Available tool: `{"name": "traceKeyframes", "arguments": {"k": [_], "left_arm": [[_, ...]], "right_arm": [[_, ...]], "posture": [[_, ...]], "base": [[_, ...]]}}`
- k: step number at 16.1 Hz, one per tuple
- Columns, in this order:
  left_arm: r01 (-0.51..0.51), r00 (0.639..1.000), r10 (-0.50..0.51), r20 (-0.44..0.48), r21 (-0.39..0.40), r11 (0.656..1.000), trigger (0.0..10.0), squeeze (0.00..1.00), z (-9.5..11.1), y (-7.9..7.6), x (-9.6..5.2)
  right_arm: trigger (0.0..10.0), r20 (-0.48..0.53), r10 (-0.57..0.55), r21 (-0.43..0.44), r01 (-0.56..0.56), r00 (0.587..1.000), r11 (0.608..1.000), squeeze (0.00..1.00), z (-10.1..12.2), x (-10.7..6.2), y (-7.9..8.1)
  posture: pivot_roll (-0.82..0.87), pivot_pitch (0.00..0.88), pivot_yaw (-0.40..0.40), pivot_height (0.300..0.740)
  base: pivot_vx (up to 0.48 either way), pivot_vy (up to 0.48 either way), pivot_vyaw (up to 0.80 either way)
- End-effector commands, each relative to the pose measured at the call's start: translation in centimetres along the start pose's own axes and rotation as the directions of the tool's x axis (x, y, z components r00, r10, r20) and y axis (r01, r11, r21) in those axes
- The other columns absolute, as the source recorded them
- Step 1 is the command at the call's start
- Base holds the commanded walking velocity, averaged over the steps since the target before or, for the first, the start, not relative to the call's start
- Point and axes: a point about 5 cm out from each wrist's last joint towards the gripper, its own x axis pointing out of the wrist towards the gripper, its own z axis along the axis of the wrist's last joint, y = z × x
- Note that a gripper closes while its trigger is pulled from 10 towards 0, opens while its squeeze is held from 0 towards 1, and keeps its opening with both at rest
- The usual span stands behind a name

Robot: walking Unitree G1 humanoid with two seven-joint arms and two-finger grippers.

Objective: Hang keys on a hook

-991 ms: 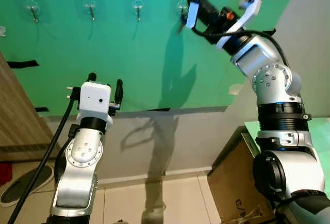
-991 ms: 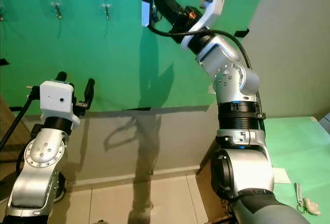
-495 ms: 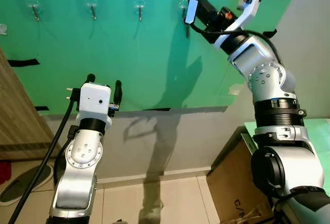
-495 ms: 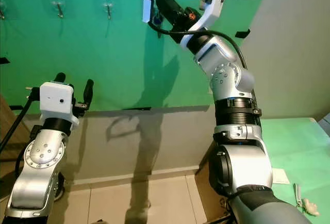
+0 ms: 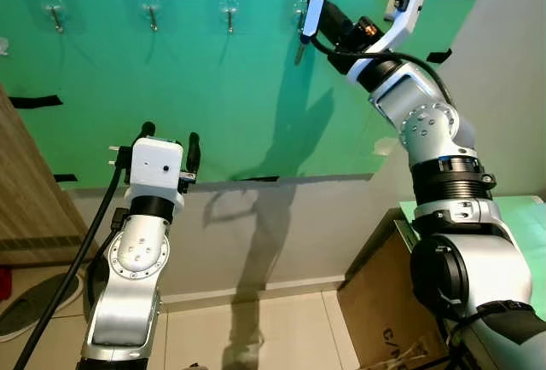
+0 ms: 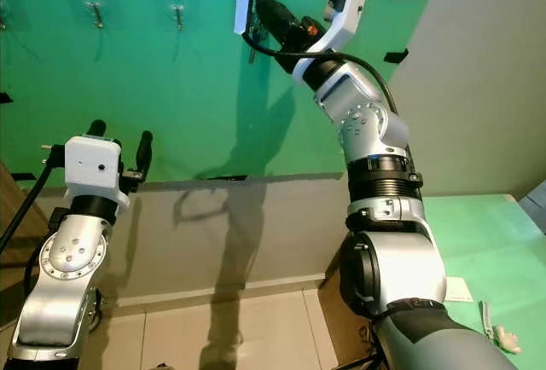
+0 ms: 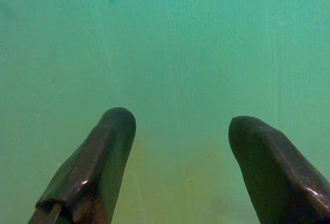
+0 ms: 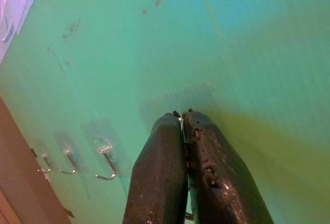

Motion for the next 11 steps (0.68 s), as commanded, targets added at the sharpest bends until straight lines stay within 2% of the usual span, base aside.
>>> {"name": "traceKeyframes", "arguments": {"k": [1, 10, 11], "left_arm": [[0.001, 1.0, -0.001, 0.028, 0.007, 1.0, 10.0, 0.0, 0.6, -0.1, -0.2], [0.001, 1.0, -0.002, 0.022, 0.007, 1.0, 10.0, 0.0, 0.4, -0.2, -0.4], [0.004, 1.0, -0.004, 0.021, 0.005, 1.0, 10.0, 0.0, 0.4, -0.3, -0.4]], "right_arm": [[0.0, 0.03, -0.003, -0.011, 0.003, 1.0, 1.0, 0.0, 0.8, 0.3, 0.0], [0.0, 0.03, 0.024, -0.038, -0.023, 0.999, 0.999, 0.0, 2.3, -0.1, 0.2], [0.0, 0.025, 0.047, -0.041, -0.046, 0.999, 0.998, 0.0, 2.5, -0.2, 0.6]], "posture": [[0.21, 0.0, -0.128, 0.74], [0.21, 0.0, -0.133, 0.74], [0.2, 0.0, -0.132, 0.74]], "base": [[0.0, 0.0, 0.0], [0.0, 0.0, 0.0], [0.0, 0.0, 0.0]]}}
